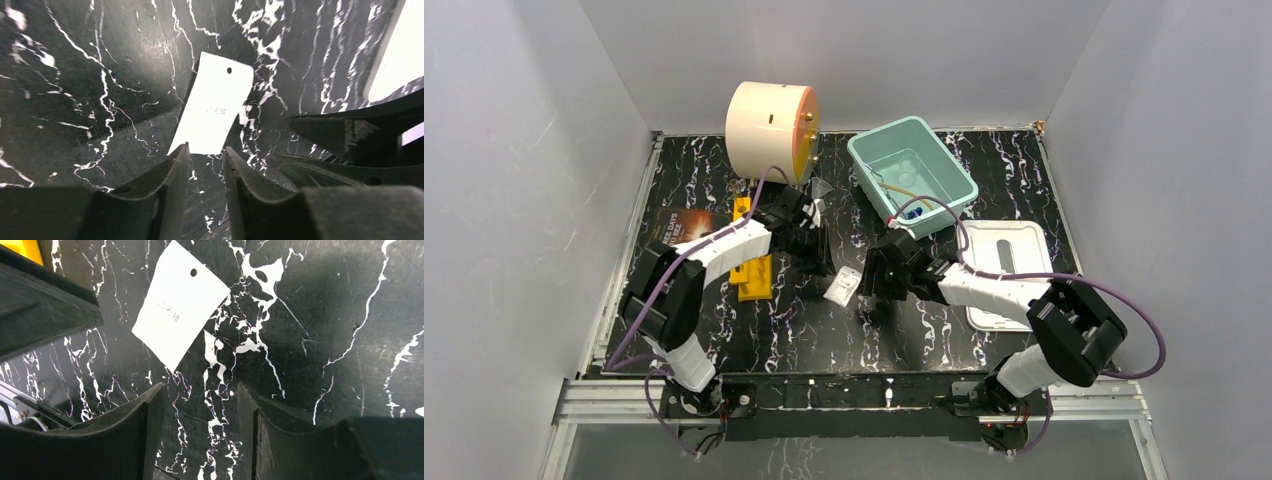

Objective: Organize the chemistry lab equipment

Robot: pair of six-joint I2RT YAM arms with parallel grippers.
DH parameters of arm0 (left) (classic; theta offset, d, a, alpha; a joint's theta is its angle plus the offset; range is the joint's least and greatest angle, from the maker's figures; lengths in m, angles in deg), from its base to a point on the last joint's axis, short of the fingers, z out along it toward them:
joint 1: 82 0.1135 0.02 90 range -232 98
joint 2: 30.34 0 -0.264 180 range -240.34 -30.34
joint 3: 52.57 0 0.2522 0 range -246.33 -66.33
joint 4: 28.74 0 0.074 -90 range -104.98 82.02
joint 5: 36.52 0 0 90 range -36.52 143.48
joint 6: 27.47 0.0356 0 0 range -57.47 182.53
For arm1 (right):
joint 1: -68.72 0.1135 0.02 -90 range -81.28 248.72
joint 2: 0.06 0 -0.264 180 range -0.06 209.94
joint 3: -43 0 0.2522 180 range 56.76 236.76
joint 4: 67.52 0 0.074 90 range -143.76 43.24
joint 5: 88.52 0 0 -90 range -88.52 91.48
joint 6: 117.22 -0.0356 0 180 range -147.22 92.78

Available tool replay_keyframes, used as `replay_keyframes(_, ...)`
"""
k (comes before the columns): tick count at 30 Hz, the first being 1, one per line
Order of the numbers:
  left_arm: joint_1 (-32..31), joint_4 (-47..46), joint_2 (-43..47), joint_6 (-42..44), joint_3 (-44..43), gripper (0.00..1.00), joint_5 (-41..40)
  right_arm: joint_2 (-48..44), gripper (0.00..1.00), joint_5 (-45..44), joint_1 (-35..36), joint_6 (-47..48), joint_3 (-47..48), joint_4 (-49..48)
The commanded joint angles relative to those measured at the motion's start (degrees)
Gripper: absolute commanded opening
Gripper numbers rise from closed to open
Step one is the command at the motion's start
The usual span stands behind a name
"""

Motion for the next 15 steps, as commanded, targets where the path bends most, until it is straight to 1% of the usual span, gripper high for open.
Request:
replay_keyframes(1,-1.1,-1.5,-1.8,2.2,1.5,0.27,-0.7,1.6,0.62,-2.1,0.7,-5.2,-1.2,-7.8)
replay_keyframes(4,-1.2,-2.2,-2.0,3.0,2.8,0.25,0.1,3.3,0.62,-2.8,0.9,-6.6,-1.1,-8.1)
replay_keyframes(6,-1.3,-2.6,-2.2,3.5,3.7,0.24,1.2,4.3,0.62,-2.8,0.8,-7.1,-1.2,-10.0)
replay_keyframes(8,-1.4,-2.6,-2.5,3.6,4.2,0.21,1.8,5.4,0.60,-2.8,0.8,-7.3,-1.2,-10.8)
replay_keyframes(11,-1.5,-2.5,-3.0,3.9,4.8,0.20,2.0,7.2,0.58,-2.4,0.8,-8.3,-1.1,-11.9)
replay_keyframes(13,-1.7,-2.5,-3.4,4.0,4.8,0.21,2.3,8.2,0.57,-2.9,0.9,-8.8,-0.8,-12.1)
replay_keyframes(15,-1.7,-2.4,-4.4,4.2,4.7,0.25,3.2,9.3,0.57,-3.6,0.7,-8.7,0.0,-11.6)
